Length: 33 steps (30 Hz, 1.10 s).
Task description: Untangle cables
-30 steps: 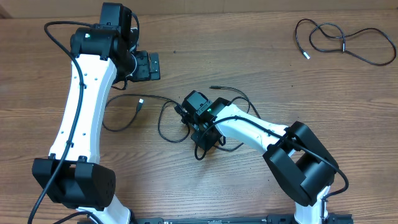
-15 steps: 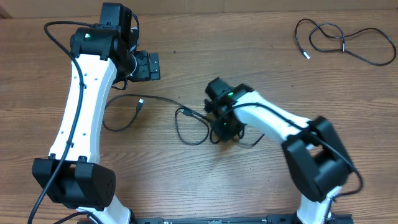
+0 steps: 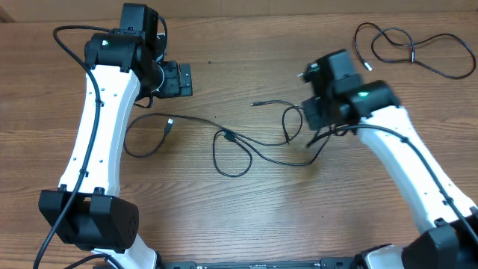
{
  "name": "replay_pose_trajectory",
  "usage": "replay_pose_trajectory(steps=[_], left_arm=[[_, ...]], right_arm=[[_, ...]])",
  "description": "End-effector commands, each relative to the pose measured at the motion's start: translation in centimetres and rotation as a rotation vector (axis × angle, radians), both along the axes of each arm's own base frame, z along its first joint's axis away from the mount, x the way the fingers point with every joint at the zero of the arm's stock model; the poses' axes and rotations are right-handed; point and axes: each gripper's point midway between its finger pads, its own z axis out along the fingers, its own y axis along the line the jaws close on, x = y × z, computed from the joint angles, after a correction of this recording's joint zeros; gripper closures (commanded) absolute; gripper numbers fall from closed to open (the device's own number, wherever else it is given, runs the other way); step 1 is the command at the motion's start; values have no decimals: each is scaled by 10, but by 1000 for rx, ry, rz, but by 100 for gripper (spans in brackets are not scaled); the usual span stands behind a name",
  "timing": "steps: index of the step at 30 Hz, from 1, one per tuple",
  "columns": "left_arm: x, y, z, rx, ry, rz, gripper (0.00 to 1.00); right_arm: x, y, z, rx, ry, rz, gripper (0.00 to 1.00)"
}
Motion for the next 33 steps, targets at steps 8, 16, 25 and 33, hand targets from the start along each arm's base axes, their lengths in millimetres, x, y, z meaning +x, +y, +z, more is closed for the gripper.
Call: replay_pose_trajectory(steps=[8, 16, 25, 33], left_arm=[[0, -2, 2, -2, -9, -30, 0], [0, -2, 2, -2, -9, -30, 0], [0, -2, 2, -2, -9, -30, 0], [-1, -3, 2, -2, -9, -30, 0]], right_arm=[[-17, -19, -1, 7, 84, -47, 38], [-62, -18, -40, 32, 279, -68, 29], [-102, -21, -87, 83, 440, -338, 62], [-88, 12, -93, 340, 459, -594, 0]])
